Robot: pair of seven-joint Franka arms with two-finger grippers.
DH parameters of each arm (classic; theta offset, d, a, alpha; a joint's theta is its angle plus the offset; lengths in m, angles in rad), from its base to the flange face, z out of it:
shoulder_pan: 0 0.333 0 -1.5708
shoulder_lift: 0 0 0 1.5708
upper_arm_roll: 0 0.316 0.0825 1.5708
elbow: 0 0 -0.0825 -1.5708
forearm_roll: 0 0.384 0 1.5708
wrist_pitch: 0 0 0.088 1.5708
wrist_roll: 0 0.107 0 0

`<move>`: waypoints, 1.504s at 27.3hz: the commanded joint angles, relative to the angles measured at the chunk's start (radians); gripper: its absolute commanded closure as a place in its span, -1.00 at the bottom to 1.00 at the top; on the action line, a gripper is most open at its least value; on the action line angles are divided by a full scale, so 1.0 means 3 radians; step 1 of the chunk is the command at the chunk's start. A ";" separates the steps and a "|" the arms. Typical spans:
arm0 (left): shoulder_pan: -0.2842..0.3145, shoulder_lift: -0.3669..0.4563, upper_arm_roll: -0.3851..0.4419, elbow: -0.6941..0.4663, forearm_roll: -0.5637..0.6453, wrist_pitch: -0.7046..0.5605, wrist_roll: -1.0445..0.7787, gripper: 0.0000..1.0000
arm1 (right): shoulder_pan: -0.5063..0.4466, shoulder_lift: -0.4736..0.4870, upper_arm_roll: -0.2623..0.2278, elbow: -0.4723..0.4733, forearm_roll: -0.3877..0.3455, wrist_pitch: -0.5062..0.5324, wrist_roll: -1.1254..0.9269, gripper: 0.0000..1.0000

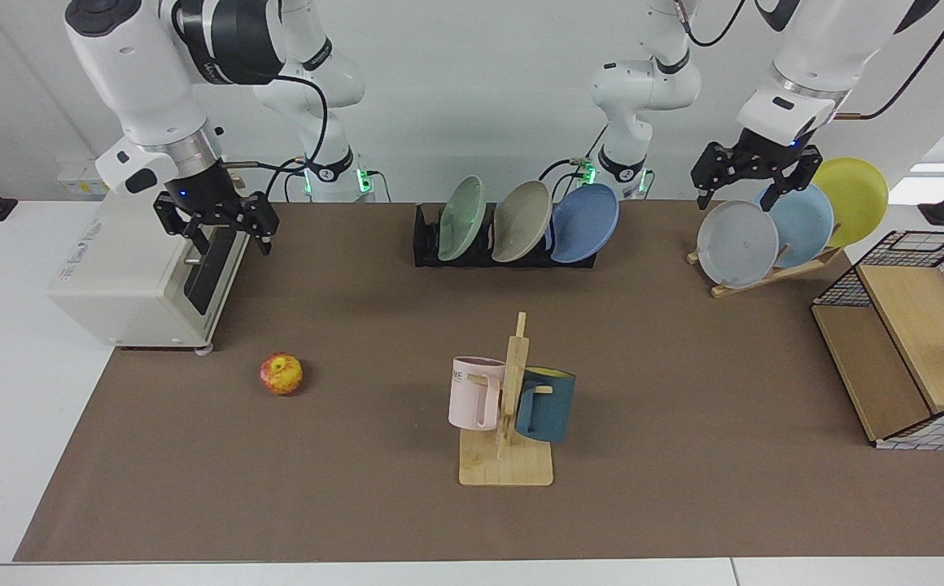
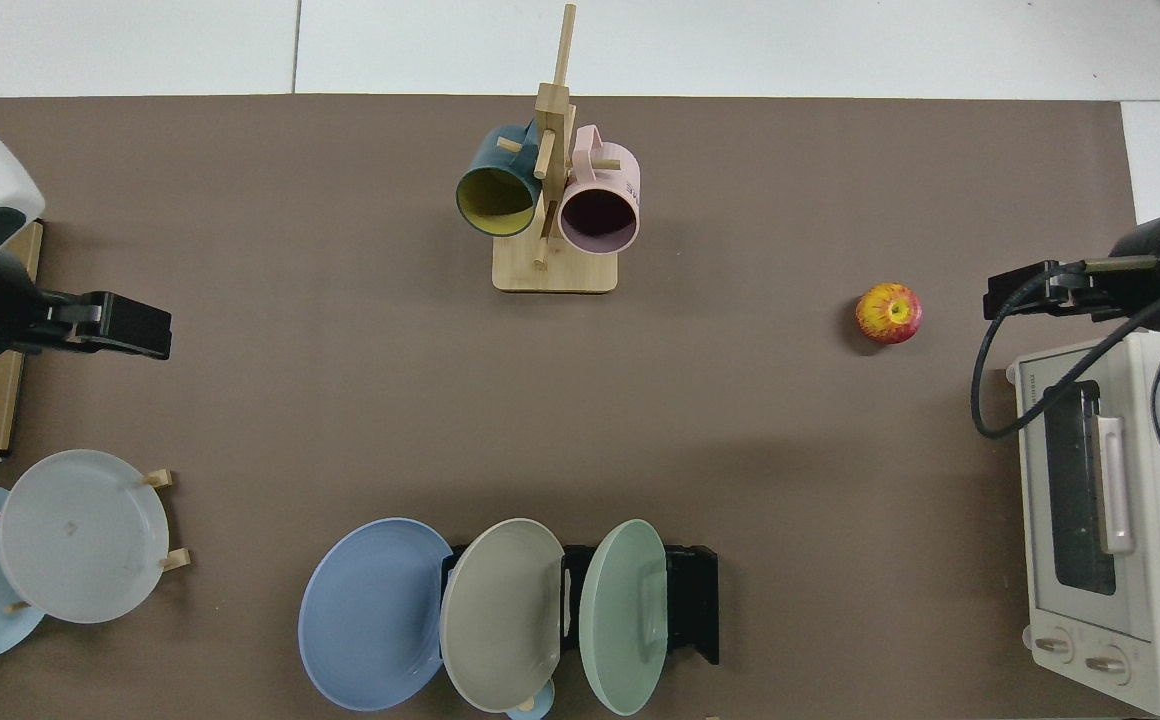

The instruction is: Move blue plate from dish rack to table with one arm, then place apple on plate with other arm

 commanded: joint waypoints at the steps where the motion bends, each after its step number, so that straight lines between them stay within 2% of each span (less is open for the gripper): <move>1: 0.0029 -0.0017 -0.0017 -0.0003 -0.0055 -0.0026 0.0013 -1.00 | -0.0016 0.0029 0.0015 0.0042 -0.0027 0.0032 0.0070 -1.00; 13: 0.0049 -0.0083 0.0014 -0.0003 -0.0034 -0.0087 -0.0013 -1.00 | -0.0078 0.0243 0.0010 0.0139 -0.0037 0.0047 0.0030 -1.00; 24: 0.0044 -0.0170 0.0014 -0.0141 -0.0060 -0.0087 0.0007 -1.00 | -0.0062 0.0504 0.0015 0.0134 -0.0032 0.0461 0.0024 -1.00; 33: 0.0039 -0.0344 0.0008 -0.0402 -0.0060 -0.0056 0.0033 -1.00 | -0.0037 0.0744 0.0015 0.0047 -0.0032 0.0788 0.0035 -1.00; 41: -0.0007 -0.0732 -0.0022 -0.1045 -0.0095 0.0097 0.0033 -1.00 | -0.0021 0.0933 0.0015 -0.0071 -0.0032 0.1080 0.0030 -1.00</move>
